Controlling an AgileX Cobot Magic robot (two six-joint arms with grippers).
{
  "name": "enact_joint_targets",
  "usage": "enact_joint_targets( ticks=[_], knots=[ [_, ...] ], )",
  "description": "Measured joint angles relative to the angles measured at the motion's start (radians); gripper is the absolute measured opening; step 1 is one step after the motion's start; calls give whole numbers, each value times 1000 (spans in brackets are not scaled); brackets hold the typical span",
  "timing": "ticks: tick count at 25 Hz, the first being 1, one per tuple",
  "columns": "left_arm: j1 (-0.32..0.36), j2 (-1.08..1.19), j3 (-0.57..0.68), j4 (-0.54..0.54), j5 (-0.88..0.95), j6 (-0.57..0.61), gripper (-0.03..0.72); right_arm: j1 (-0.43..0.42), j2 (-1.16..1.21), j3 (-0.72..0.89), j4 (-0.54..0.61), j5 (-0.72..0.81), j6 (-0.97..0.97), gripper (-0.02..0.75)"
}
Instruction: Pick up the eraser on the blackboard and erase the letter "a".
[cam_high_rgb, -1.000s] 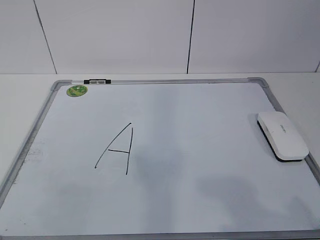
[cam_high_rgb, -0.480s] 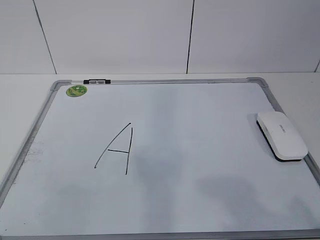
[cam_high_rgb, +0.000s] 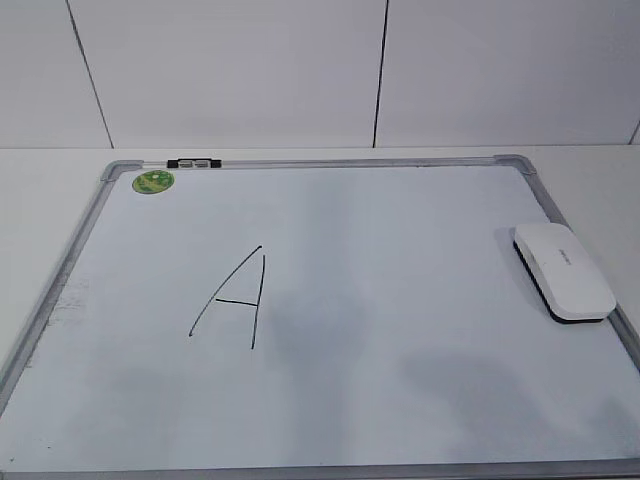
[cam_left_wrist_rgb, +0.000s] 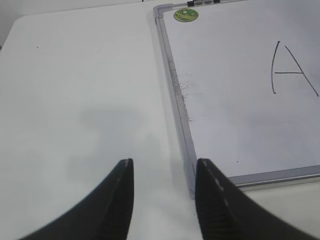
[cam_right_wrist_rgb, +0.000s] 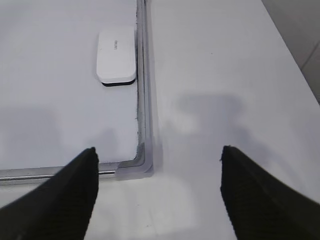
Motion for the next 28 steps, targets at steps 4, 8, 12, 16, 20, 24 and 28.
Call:
enact_joint_targets(
  ticks=[4,8,12,16,20,24,28],
  knots=[
    [40,0,0,0,0,0,301,-26,0,0,-2,0,0,575],
    [74,0,0,0,0,0,301,-60,0,0,-2,-2,0,575],
    [82,0,0,0,0,0,300,-74,0,0,-4,-2,0,575],
    [82,0,0,0,0,0,300,-74,0,0,-4,-2,0,575],
    [82,0,0,0,0,0,300,-74,0,0,-4,-2,0,575],
    [82,0,0,0,0,0,300,-76,0,0,-4,-2,0,575],
    [84,0,0,0,0,0,300,-76,0,0,-4,-2,0,575]
  ],
)
